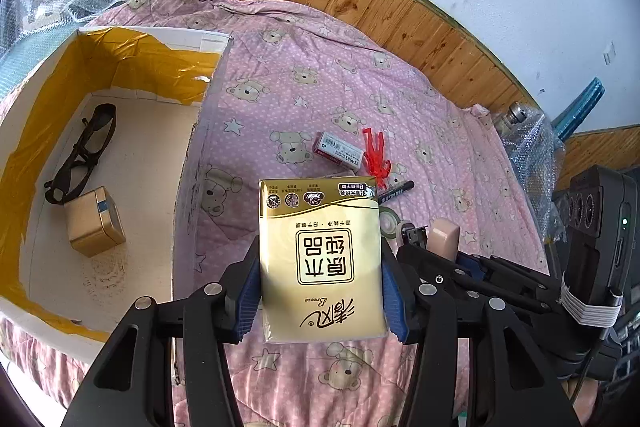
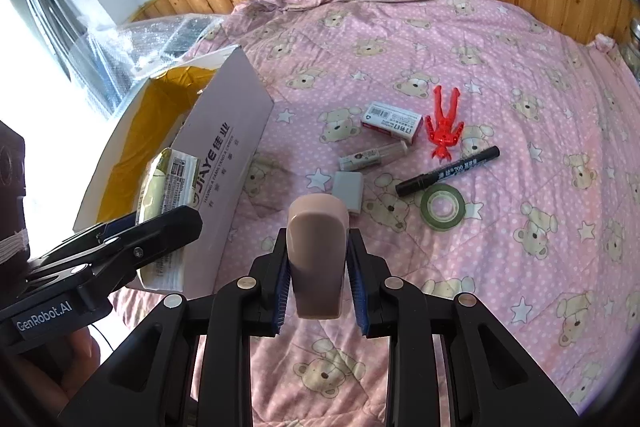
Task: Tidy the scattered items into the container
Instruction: 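Lower the tissue pack into the box with the left tool while the right tool lowers the stapler in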
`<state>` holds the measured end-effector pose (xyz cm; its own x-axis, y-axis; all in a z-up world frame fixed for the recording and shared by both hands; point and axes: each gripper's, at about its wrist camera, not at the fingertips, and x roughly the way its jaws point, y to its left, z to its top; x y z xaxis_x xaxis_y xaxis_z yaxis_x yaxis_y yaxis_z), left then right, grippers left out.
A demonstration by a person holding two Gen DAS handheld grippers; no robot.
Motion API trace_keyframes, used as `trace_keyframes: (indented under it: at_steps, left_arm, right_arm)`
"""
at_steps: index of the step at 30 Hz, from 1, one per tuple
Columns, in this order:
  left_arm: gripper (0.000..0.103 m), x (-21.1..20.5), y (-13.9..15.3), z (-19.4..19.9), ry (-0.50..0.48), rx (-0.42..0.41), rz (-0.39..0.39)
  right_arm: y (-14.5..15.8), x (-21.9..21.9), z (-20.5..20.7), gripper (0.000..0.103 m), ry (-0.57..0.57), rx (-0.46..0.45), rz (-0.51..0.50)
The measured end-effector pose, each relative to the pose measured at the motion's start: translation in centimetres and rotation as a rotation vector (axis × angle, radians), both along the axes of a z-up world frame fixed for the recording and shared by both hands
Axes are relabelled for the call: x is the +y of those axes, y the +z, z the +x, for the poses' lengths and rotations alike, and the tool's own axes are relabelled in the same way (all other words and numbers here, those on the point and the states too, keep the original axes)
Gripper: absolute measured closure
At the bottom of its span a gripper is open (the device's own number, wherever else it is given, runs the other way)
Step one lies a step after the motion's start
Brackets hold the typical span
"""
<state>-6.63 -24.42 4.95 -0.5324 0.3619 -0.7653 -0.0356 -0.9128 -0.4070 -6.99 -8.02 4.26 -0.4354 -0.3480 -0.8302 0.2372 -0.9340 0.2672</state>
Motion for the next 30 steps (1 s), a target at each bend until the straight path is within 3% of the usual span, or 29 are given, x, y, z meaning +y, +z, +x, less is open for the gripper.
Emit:
trace_keyframes:
  at_steps: [30]
  left_arm:
    - [0.05, -7.1, 1.9, 0.8, 0.103, 0.047, 0.068]
  right_arm:
    - [2.9, -7.0, -1.3, 0.075, 0.108, 0.053, 0.017]
